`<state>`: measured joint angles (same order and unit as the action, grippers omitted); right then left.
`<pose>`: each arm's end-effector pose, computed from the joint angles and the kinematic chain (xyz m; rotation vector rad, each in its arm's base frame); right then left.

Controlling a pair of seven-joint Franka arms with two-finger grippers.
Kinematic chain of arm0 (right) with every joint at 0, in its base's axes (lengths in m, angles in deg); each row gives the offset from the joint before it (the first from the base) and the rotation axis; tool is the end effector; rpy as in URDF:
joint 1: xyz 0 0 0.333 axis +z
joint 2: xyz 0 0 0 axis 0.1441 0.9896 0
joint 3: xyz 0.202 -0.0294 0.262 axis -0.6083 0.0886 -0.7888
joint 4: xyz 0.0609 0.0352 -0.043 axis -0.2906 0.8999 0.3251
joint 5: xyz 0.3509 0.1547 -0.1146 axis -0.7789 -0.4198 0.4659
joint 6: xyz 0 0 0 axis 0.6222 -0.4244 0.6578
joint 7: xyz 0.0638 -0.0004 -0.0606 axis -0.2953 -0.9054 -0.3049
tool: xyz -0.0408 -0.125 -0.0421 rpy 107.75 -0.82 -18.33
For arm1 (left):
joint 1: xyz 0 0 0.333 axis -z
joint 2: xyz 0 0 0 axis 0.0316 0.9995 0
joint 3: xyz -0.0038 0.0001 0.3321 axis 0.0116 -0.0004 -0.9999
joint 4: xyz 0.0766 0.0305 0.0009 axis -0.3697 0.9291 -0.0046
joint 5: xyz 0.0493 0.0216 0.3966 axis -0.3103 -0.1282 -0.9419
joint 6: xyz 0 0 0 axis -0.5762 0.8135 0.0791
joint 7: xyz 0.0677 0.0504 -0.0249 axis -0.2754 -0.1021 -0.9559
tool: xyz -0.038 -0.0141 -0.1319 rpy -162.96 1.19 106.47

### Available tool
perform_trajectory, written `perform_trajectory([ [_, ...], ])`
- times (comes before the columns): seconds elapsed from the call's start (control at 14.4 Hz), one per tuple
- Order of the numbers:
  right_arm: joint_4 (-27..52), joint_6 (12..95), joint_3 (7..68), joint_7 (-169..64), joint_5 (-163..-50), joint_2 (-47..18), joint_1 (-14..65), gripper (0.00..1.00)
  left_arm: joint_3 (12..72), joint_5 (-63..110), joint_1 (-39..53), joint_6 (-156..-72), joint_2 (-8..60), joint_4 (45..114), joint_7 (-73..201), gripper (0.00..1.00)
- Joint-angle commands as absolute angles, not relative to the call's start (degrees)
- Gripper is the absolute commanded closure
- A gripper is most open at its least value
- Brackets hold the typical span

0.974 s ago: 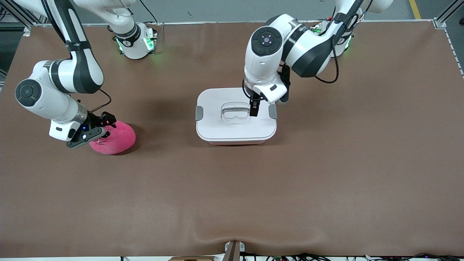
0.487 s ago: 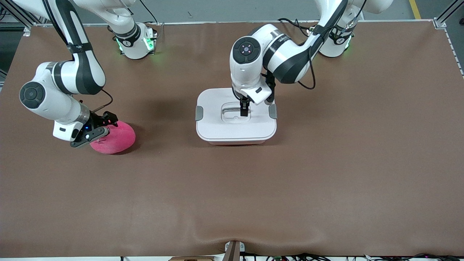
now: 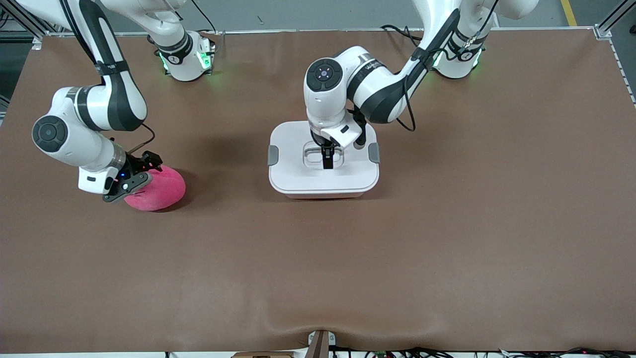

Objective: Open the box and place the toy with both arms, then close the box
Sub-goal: 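Grasp the clear lid handle with the left gripper while the right gripper grasps the toy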

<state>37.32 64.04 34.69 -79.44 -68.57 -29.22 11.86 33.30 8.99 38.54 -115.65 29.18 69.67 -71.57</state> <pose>0.5509 0.0069 0.3013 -2.9949 -0.9079 0.1649 0.4672 -0.5248 0.3375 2.2101 2.2246 0.0029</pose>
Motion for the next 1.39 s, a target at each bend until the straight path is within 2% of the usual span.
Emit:
perform_trajectory([
  [0.0, 35.43, 61.15, 34.83, -79.79, -66.42, -29.32, 12.68, 0.00, 33.18, 8.18, 39.14, -117.25, 30.54, 68.28, -73.20, 0.00],
  [0.14, 35.34, 60.70, 34.83, -79.79, -66.33, -29.23, 12.77, 0.00, 33.18, 7.92, 39.67, -118.22, 30.98, 68.37, -73.73, 0.03],
  [0.28, 35.34, 60.70, 34.83, -80.14, -66.33, -28.70, 12.59, 0.00, 33.18, 7.83, 39.85, -118.23, 31.16, 68.72, -73.81, 0.16],
  [0.35, 35.34, 60.78, 34.83, -80.22, -66.33, -28.53, 12.59, 0.00, 33.18, 7.83, 39.85, -118.31, 31.51, 68.89, -73.82, 0.19],
  [0.42, 35.34, 60.79, 34.83, -80.31, -66.33, -28.44, 12.59, 0.02, 33.18, 7.74, 39.94, -118.31, 31.77, 69.16, -73.82, 0.32],
  [0.49, 35.34, 60.79, 34.83, -80.31, -66.33, -28.44, 12.59, 0.20, 33.18, 7.74, 39.85, -118.31, 31.69, 69.33, -73.82, 0.42],
  [0.56, 35.34, 60.79, 34.83, -80.31, -66.33, -28.26, 12.68, 0.35, 33.18, 7.74, 39.76, -118.31, 31.43, 69.33, -73.82, 0.48],
  [0.63, 35.34, 60.70, 34.83, -80.57, -66.33, -28.09, 12.59, 0.45, 33.27, 7.83, 39.59, -118.23, 31.25, 69.33, -73.82, 0.49],
  [0.7, 35.34, 60.78, 34.83, -81.62, -66.33, -27.91, 12.50, 0.50, 33.27, 7.83, 39.58, -118.23, 31.25, 69.33, -73.82, 0.52],
  [0.77, 35.17, 60.87, 34.83, -82.59, -66.33, -27.65, 12.42, 0.54, 33.27, 7.83, 39.67, -118.23, 31.25, 69.42, -73.82, 0.61],
  [0.84, 34.91, 60.87, 34.83, -83.21, -66.33, -27.65, 12.24, 0.64, 33.18, 7.91, 39.67, -118.14, 31.25, 69.42, -73.82, 0.68],
  [0.97, 34.73, 60.87, 34.83, -83.30, -66.33, -27.65, 12.33, 0.92, 33.27, 8.18, 39.50, -117.96, 30.99, 69.34, -73.90, 0.69],
  [1.04, 34.29, 60.87, 34.83, -83.30, -66.33, -27.65, 12.41, 1.00, 33.27, 8.18, 39.32, -117.96, 30.64, 69.33, -73.90, 0.69],
  [1.32, 32.80, 60.70, 34.83, -86.62, -66.33, -27.65, 12.68, 1.00, 33.18, 8.27, 39.06, -117.70, 30.28, 69.25, -73.82, 0.69],
])
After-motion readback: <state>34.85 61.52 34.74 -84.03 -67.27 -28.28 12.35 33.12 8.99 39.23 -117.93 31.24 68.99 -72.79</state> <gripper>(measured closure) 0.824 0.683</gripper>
